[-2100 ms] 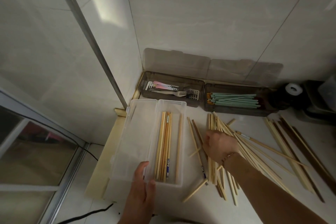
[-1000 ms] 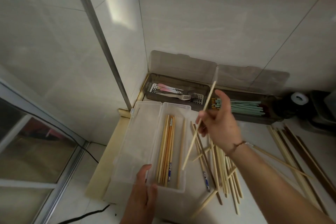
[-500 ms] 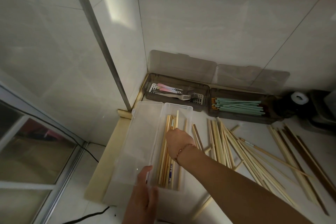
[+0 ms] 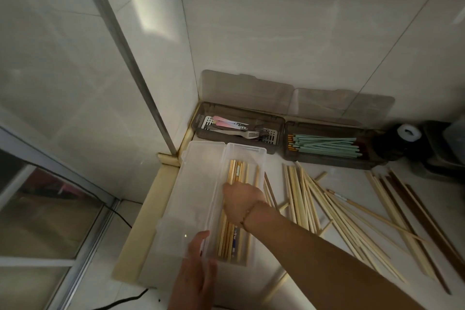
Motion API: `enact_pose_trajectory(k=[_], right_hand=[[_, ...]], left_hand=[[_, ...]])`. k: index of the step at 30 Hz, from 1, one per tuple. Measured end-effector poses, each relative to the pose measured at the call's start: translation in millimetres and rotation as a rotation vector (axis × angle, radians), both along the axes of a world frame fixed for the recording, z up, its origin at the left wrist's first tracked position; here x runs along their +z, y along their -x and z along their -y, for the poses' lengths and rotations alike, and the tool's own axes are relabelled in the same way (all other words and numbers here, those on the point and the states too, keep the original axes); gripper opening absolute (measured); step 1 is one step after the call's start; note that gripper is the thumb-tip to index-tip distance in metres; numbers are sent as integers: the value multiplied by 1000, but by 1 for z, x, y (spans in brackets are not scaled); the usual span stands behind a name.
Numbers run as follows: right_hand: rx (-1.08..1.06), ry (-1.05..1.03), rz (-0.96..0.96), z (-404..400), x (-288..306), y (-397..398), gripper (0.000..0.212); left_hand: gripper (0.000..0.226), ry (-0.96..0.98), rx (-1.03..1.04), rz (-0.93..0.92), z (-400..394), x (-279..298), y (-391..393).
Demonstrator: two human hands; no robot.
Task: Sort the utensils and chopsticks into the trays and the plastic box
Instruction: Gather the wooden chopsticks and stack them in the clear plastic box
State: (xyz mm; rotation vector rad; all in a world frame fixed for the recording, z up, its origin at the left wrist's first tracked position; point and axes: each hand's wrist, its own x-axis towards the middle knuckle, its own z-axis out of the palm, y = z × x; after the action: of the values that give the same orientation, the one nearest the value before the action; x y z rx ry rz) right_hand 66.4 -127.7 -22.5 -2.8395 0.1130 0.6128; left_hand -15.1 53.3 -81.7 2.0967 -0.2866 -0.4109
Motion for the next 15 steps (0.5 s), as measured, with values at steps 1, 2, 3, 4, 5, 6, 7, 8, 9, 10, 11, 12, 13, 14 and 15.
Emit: enact_pose_trajectory(k=[1,2,3,4,5,6,7,8,9,10,11,12,13,14,15], right_hand=[[16,-74,121,3,3,10,22],[14,-142,274,11,5,23,23],[-7,-193,430,20,7,36,22],[-51,-215,586,32,7,49,18],[-123,-205,703,52,4,64,14],[-221,-183,752,74,1,77,10],[-338,-147,738,98,-2,90,10],[-458,-93,674,124,-6,102,11],[-572,-25,590,149,-11,115,12],[-667,36,503,173,-17,127,15],[-739,88,397,193,-23,138,20],[-776,135,266,209,-27,149,25],[-778,178,136,220,-30,158,26],[-762,214,43,226,-33,165,26],[-755,229,7,229,-34,170,26]], left_hand=[[37,-8,8,6,0,0,0],[37,-8,11,2,1,0,0],[38,-2,14,-4,0,-1,-2],[41,11,16,-20,-2,-1,-3],[43,31,15,-41,-1,-1,-4],[44,49,15,-69,1,0,-6],[43,64,23,-90,2,-1,-7],[41,79,42,-119,5,-2,-7],[40,83,55,-128,3,-2,-8],[44,73,50,-115,2,-2,-8],[48,50,16,-94,1,-1,-8],[51,22,-33,-95,0,-1,-6],[52,5,-55,-89,0,-1,-5],[51,8,-35,-78,1,0,-2],[50,13,10,-50,2,1,-1]])
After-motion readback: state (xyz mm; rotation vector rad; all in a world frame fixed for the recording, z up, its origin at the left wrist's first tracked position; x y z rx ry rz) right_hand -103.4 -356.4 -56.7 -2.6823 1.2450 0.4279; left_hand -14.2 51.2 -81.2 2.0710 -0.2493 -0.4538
